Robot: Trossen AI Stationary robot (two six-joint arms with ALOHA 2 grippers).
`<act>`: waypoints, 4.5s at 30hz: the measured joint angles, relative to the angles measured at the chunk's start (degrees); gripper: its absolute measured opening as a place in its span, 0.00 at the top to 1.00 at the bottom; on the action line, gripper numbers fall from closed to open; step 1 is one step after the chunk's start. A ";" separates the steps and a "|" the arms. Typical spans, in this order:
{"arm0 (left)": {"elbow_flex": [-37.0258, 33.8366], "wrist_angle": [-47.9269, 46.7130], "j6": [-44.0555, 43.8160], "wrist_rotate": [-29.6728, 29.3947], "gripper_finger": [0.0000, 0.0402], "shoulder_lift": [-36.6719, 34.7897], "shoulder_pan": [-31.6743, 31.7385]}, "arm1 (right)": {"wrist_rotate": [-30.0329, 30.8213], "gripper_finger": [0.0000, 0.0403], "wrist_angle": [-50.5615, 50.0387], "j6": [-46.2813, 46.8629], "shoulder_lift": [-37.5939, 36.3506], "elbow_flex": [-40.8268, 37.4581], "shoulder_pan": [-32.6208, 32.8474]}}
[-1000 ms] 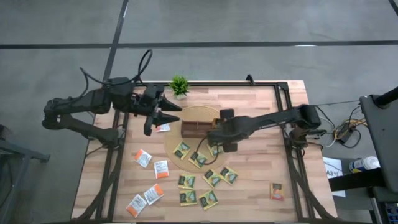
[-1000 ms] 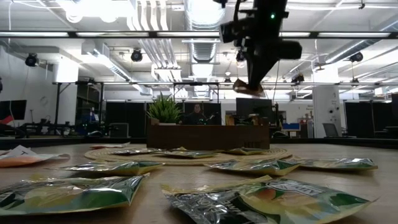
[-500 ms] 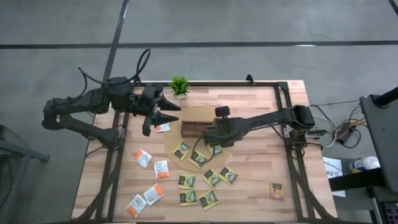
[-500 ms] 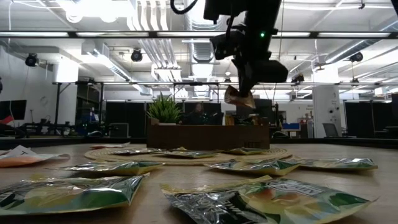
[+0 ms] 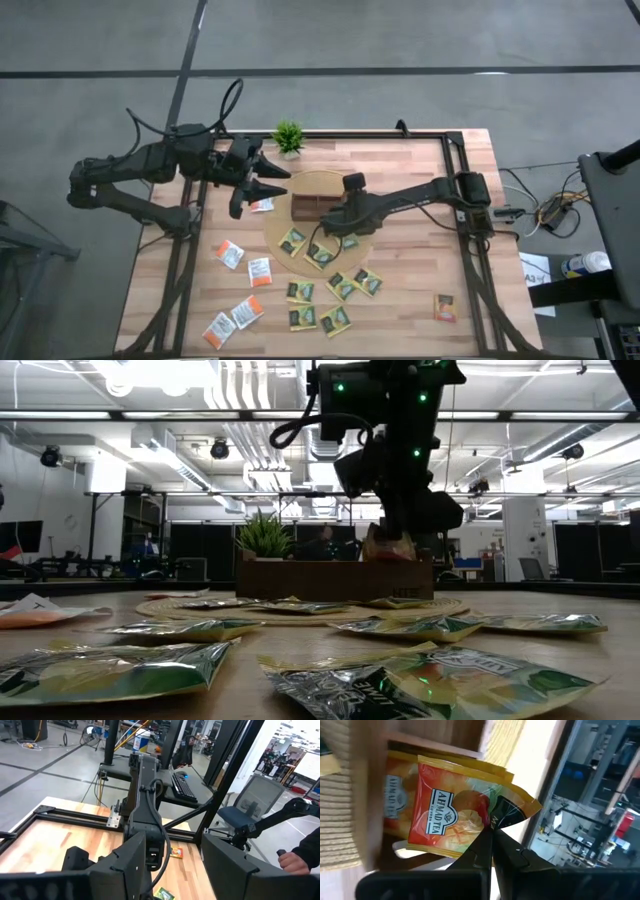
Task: Pick & Place Tea
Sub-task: Put the orange tea bag into the right section of the wooden organizer
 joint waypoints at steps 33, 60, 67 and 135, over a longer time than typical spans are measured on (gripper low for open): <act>0.00 -0.15 -0.64 0.00 0.53 0.00 -0.04 | -1.57 0.70 -0.83 0.10 -0.46 0.52 -0.11; 0.00 -0.13 -0.70 0.00 0.53 0.00 -0.02 | -31.49 0.76 -0.20 6.07 -13.22 0.67 -1.21; 0.00 -0.14 -0.81 -0.01 0.53 0.00 -0.02 | -31.89 0.97 2.56 5.19 -12.46 0.64 -4.36; 0.00 -0.15 -0.70 0.00 0.53 0.00 -0.02 | -50.72 0.92 6.88 5.99 -13.70 -1.61 -18.75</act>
